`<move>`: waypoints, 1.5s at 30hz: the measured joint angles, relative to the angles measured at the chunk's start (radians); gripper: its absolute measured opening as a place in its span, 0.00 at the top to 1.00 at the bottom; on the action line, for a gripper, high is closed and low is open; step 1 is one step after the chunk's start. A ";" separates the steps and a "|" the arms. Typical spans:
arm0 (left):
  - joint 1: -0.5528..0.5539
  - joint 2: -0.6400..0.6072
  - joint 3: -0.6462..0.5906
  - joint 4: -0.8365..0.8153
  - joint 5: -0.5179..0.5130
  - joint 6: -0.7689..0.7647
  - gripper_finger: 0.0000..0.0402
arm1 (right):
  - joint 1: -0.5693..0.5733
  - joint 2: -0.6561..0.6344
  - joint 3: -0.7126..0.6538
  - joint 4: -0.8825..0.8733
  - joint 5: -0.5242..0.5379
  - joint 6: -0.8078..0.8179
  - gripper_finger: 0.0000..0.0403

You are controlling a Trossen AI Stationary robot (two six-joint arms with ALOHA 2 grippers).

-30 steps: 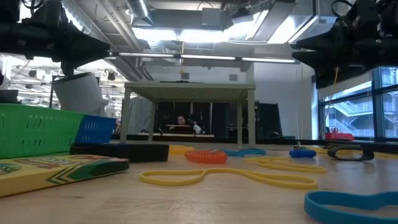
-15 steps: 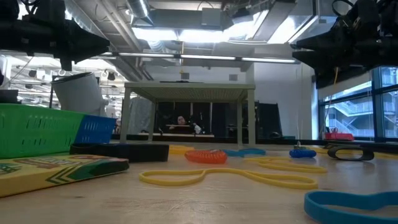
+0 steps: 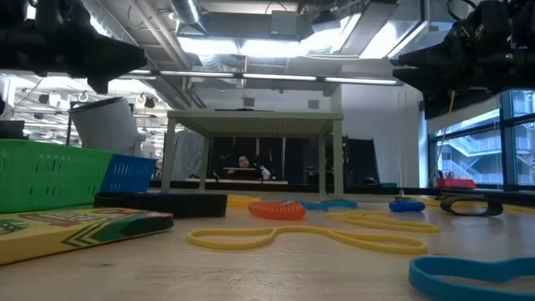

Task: Pick & Place Office Desk Supplies
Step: Put the black rubber band into the blue bin

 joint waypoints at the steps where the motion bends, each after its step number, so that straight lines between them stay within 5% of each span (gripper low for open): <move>1: 0.000 0.005 0.000 0.023 0.011 0.012 0.72 | 0.000 0.000 0.000 0.000 0.000 0.000 0.64; 7: 0.000 0.060 0.000 0.207 0.042 0.119 0.72 | 0.000 0.010 0.000 0.000 0.003 -0.001 0.64; 14: 0.000 0.183 0.074 0.234 0.094 0.127 0.72 | 0.000 0.016 0.000 0.000 0.023 -0.001 0.64; 29: -0.028 0.858 0.381 0.226 0.094 0.137 0.72 | 0.000 0.036 0.000 0.000 0.108 -0.001 0.64; 45: -0.119 1.371 0.825 -0.227 -0.049 0.129 0.64 | 0.000 0.037 0.000 -0.001 0.108 -0.001 0.64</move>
